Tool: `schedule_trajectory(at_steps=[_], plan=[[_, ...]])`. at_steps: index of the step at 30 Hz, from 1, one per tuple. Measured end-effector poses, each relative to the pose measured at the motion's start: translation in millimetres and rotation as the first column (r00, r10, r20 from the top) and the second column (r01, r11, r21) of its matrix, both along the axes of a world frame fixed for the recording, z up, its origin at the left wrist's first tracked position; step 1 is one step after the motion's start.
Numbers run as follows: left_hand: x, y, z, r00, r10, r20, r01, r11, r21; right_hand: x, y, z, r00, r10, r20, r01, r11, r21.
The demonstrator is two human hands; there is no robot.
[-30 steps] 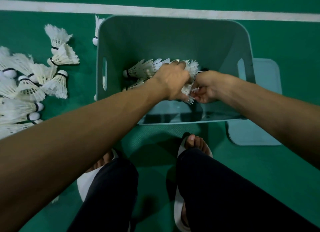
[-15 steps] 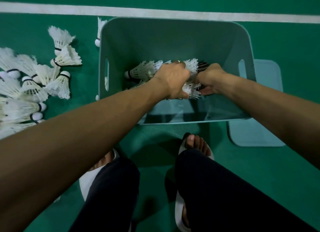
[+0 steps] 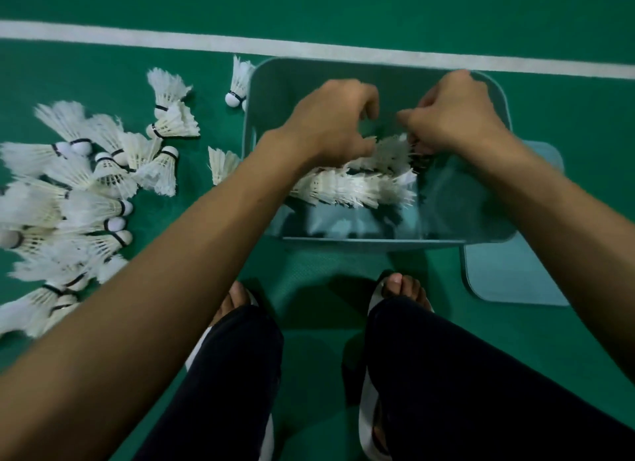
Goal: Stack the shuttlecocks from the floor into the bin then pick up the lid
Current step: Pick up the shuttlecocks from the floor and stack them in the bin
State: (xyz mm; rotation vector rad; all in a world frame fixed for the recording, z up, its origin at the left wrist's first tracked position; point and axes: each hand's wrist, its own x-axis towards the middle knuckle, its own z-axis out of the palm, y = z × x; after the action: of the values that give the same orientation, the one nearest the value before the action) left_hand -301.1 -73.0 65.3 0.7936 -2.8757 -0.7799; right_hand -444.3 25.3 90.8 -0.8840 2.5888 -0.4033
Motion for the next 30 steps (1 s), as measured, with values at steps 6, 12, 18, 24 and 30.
schedule_trajectory(at_steps=[6,12,18,24,30], plan=[[142.1,-5.4,33.2,0.795,0.496,-0.349,-0.460,0.868,0.185,111.4,-29.3,55.5,0.970,0.236,0.063,-0.179,0.861,-0.476],[287.4,27.3,-48.8,0.471,0.881,-0.041,-0.882,0.470,-0.024,255.9,-31.1,30.5,0.791,0.584,0.183,-0.444,0.753,-0.486],[310.5,73.7,-101.6,0.404,0.726,0.557,-0.815,0.562,-0.142,284.5,-37.1,-47.7,0.727,0.683,0.068,-0.684,0.711,0.164],[284.1,77.4,-110.8,0.424,0.850,0.314,-0.875,0.473,-0.099,267.3,-59.8,-79.8,0.789,0.609,-0.079,-0.556,0.763,0.329],[280.2,83.7,-107.7,0.474,0.880,0.020,-0.873,0.467,0.144,265.2,-47.4,-92.0,0.831,0.552,-0.063,-0.538,0.828,0.158]])
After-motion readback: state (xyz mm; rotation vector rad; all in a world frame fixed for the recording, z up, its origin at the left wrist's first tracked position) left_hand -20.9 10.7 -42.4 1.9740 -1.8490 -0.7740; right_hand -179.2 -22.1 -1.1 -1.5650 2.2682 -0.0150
